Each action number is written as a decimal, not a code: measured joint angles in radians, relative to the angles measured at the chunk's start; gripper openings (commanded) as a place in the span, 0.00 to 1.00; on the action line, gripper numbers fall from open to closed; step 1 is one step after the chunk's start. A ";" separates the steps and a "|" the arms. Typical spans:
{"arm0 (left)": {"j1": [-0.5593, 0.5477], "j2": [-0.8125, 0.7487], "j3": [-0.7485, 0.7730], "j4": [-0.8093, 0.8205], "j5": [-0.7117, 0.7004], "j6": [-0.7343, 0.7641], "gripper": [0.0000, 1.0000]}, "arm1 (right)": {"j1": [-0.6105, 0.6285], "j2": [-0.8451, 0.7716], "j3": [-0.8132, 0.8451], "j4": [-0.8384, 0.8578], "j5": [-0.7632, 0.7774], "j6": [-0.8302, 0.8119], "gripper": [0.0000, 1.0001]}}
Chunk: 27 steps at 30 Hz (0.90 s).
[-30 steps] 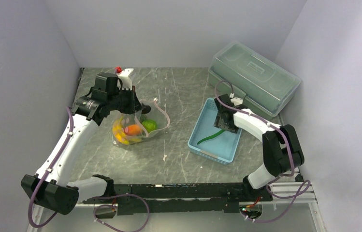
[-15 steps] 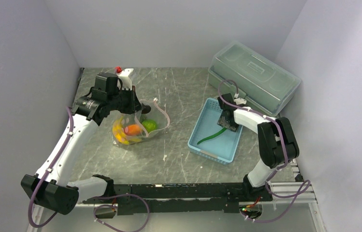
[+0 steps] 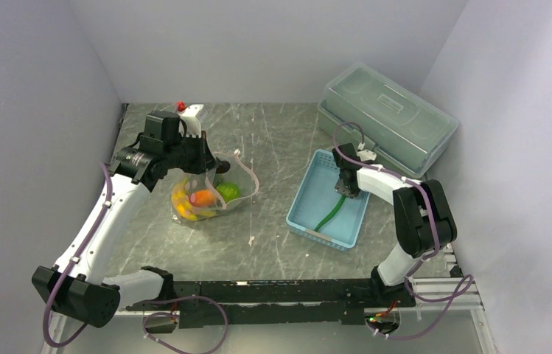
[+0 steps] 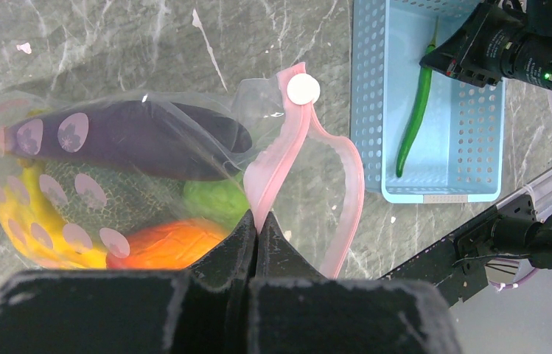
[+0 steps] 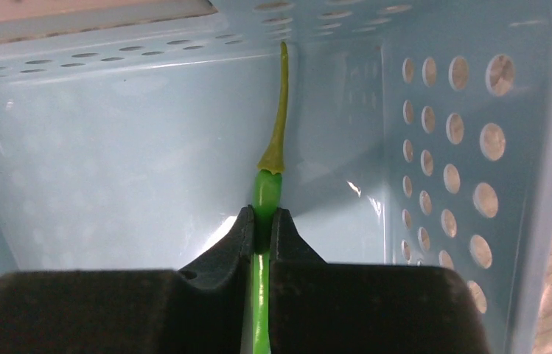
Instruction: Place the food in the zip-top bag and seal the zipper
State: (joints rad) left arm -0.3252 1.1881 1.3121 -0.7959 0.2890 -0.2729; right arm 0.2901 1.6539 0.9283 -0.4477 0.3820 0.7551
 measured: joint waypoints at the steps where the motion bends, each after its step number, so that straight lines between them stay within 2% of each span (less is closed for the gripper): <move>1: 0.000 0.000 0.000 0.000 0.000 0.000 0.00 | 0.000 -0.003 -0.002 0.001 0.000 0.000 0.00; 7: 0.000 0.000 0.000 0.000 0.000 0.000 0.00 | 0.000 -0.056 -0.025 0.003 -0.010 0.001 0.00; 27: 0.000 0.000 0.000 0.000 0.000 -0.001 0.00 | 0.004 -0.459 -0.073 0.008 -0.061 -0.010 0.00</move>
State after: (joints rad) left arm -0.3252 1.1881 1.3121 -0.7956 0.2893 -0.2737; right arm 0.2939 1.1954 0.8551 -0.4397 0.3206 0.7456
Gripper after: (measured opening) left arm 0.012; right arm 0.051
